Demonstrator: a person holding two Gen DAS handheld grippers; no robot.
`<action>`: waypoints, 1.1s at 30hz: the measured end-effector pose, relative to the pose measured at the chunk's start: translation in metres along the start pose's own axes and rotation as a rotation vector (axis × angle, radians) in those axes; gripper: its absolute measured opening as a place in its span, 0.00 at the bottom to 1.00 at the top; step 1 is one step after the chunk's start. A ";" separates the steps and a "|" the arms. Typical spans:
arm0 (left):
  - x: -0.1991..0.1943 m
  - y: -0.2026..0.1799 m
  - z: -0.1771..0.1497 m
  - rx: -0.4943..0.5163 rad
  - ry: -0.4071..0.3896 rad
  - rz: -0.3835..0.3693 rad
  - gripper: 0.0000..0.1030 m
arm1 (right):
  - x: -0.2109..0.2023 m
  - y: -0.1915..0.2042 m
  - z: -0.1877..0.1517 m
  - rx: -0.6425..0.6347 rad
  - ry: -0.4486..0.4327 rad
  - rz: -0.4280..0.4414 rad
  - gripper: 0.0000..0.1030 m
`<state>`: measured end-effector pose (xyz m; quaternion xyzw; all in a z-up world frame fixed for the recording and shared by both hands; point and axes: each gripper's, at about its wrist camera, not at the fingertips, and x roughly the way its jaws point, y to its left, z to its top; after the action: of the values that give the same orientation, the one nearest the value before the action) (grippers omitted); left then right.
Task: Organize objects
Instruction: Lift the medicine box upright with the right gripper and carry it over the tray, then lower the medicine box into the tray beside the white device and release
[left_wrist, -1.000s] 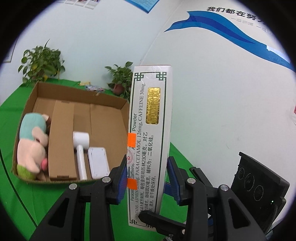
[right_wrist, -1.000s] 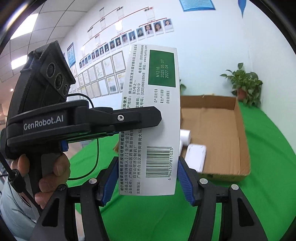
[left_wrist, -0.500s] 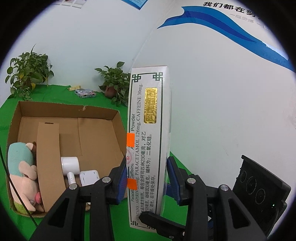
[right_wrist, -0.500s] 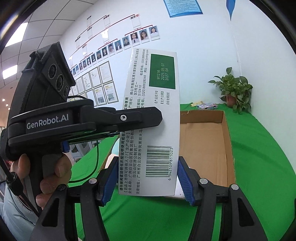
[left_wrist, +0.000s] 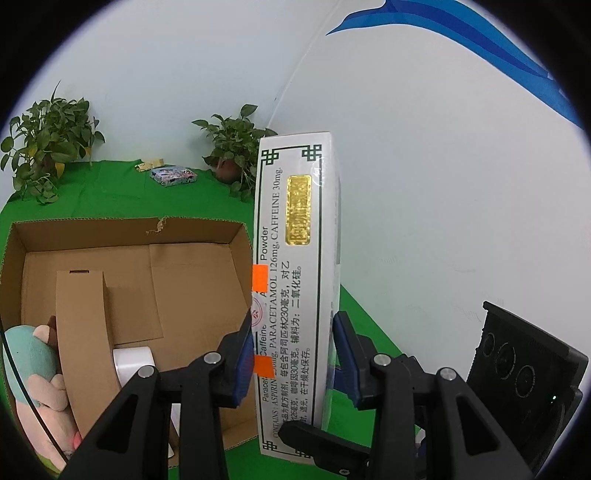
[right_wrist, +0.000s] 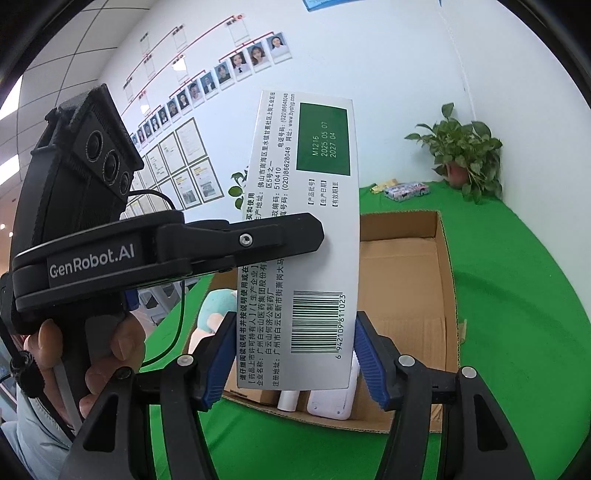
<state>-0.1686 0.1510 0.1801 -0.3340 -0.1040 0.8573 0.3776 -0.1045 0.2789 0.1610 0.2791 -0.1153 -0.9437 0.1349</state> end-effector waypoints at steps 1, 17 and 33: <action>0.008 0.006 0.001 -0.008 0.011 0.000 0.37 | 0.006 -0.007 0.001 0.007 0.006 -0.002 0.56; 0.134 0.078 -0.065 -0.200 0.272 0.025 0.38 | 0.110 -0.106 -0.076 0.178 0.244 0.003 0.56; 0.184 0.117 -0.105 -0.309 0.406 0.064 0.45 | 0.171 -0.137 -0.109 0.170 0.397 -0.082 0.56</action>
<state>-0.2580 0.1935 -0.0407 -0.5563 -0.1454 0.7580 0.3079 -0.2081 0.3372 -0.0534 0.4745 -0.1543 -0.8617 0.0922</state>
